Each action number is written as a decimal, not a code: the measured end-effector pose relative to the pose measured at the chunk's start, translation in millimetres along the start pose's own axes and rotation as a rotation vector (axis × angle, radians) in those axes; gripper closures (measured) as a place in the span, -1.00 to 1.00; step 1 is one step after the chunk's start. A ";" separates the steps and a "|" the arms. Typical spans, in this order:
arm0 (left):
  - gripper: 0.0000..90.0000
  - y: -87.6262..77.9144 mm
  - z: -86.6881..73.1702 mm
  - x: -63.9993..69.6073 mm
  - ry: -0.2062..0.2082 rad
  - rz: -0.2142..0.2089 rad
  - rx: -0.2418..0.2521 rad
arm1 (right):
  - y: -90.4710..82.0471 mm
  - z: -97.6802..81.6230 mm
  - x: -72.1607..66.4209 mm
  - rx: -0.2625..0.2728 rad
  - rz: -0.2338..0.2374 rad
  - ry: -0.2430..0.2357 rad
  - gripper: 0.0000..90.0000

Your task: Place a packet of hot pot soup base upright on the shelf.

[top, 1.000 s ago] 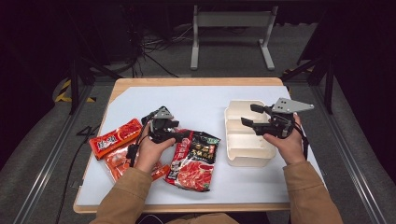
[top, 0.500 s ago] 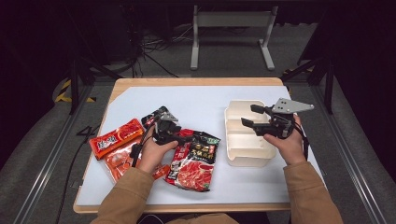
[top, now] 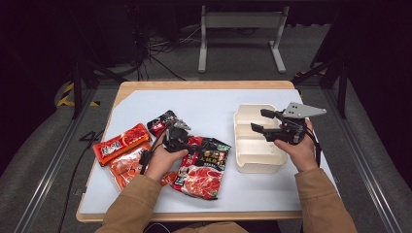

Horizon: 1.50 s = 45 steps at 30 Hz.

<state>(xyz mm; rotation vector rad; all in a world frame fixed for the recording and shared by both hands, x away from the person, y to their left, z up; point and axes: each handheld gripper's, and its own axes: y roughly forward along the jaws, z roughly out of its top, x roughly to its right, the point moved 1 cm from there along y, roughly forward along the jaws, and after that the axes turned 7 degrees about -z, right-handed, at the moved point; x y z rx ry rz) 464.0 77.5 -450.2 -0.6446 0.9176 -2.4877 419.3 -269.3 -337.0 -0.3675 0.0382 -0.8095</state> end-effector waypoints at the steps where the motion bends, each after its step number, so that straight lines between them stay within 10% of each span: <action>1: 0.05 0.6 -0.2 0.6 -0.008 -0.010 -0.003 | 0.0 0.0 0.0 0.000 0.000 0.000 -0.24; 13: 0.74 -6.1 -1.4 -1.4 -0.059 -0.023 0.019 | 0.5 -0.8 0.1 -0.004 -0.006 0.004 -0.24; 22: 0.86 -20.8 0.8 1.3 -0.102 -0.051 0.050 | -1.8 -0.9 3.0 0.001 -0.017 0.007 -0.22; 45: 0.90 -89.7 19.3 48.2 0.026 -0.073 0.200 | -8.2 4.3 2.8 0.013 -0.025 0.012 -0.19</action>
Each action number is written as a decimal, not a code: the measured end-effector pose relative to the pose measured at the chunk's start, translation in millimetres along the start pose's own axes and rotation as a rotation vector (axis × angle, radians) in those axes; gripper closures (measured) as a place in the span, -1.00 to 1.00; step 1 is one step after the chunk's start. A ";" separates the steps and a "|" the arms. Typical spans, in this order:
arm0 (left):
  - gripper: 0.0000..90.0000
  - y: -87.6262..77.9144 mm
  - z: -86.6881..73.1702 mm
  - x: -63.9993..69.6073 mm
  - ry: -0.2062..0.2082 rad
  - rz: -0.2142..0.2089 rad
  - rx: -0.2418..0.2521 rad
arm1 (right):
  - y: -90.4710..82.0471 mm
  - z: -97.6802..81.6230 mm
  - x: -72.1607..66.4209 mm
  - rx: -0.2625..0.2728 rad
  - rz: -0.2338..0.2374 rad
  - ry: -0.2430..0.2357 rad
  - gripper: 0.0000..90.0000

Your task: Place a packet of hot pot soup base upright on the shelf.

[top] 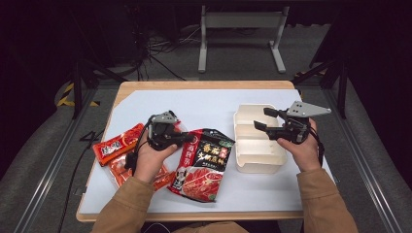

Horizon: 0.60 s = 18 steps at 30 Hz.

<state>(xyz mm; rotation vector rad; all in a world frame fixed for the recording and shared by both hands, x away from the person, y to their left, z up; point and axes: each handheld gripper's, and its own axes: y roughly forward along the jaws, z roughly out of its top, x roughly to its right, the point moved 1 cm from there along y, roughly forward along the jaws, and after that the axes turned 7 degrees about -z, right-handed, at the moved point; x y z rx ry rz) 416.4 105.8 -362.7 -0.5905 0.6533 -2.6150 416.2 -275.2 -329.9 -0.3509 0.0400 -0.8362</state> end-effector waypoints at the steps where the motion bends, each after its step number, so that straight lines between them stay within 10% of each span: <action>1: 0.90 -2.6 1.3 2.4 0.006 -0.001 0.009 | -0.7 0.5 -0.4 0.001 0.001 0.002 -0.18; 18: 0.92 -33.0 15.4 39.4 0.134 0.026 0.064 | -9.8 10.1 -4.2 0.025 0.053 0.014 0.05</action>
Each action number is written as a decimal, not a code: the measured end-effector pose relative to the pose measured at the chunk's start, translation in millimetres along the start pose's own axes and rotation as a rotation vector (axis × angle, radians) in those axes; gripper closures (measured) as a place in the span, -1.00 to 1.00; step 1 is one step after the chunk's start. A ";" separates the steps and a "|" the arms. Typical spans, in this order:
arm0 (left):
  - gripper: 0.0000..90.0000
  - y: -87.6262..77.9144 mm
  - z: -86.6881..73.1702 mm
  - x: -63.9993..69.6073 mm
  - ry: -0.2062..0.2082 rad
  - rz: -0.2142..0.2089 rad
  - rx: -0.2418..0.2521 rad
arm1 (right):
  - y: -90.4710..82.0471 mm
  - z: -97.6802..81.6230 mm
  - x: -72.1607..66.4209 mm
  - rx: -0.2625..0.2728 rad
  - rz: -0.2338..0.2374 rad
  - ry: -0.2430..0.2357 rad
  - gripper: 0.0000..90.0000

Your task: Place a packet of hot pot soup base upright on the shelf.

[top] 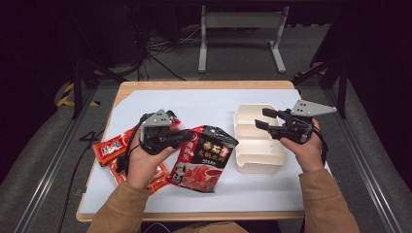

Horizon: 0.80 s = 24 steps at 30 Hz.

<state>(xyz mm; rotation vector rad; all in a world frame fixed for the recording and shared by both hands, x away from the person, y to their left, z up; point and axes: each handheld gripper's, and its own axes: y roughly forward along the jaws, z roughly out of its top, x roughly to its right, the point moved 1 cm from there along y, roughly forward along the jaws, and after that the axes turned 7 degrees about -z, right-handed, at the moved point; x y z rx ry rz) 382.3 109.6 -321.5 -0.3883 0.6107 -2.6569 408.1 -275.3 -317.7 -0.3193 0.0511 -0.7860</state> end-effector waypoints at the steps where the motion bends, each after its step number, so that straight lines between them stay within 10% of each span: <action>1: 0.92 -1.3 0.7 1.2 0.004 0.005 0.006 | -0.1 0.7 -0.7 0.002 0.006 -0.004 0.07; 24: 0.91 -26.6 4.8 14.3 0.054 0.105 0.246 | 0.6 10.2 -15.0 -0.010 0.055 -0.029 0.04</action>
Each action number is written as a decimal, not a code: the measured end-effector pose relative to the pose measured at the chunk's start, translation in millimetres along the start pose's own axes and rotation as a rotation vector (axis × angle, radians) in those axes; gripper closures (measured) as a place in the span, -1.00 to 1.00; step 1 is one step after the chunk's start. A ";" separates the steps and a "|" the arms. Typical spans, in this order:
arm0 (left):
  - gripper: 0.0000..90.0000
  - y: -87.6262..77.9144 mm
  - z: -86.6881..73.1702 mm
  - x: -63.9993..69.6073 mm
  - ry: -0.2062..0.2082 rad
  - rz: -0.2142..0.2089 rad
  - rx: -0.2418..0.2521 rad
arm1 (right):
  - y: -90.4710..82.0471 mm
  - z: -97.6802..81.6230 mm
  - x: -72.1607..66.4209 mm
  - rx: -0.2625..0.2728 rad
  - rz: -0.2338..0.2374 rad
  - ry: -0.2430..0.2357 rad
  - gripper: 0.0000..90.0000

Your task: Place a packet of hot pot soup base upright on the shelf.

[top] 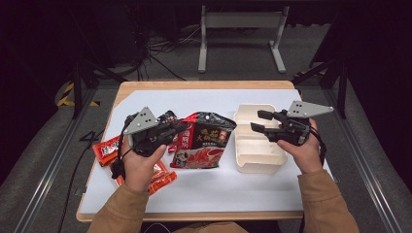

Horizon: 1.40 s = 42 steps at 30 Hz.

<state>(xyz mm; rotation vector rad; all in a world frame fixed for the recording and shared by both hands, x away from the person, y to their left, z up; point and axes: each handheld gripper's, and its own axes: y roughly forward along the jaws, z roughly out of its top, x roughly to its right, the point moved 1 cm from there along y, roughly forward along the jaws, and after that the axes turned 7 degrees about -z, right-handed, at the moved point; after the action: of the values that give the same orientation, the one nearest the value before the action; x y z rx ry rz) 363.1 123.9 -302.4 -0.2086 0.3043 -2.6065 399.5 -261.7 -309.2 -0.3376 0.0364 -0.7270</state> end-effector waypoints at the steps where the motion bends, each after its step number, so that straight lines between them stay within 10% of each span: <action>1: 0.91 -1.1 0.4 0.0 0.002 0.006 0.013 | 0.1 0.3 -0.5 0.000 0.002 0.000 0.04; 19: 0.91 -3.4 1.8 1.4 -0.008 0.009 0.081 | 22.8 21.3 -32.8 -0.002 0.181 0.009 -0.08; 42: 0.91 2.3 0.4 3.7 -0.005 -0.004 0.053 | 68.3 35.7 -50.6 -0.079 0.251 0.013 0.17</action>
<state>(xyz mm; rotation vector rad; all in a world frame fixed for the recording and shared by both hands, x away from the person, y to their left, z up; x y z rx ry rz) 361.1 120.1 -302.3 -0.1976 0.2331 -2.6145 411.0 -170.6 -301.3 -0.3955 0.1183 -0.4799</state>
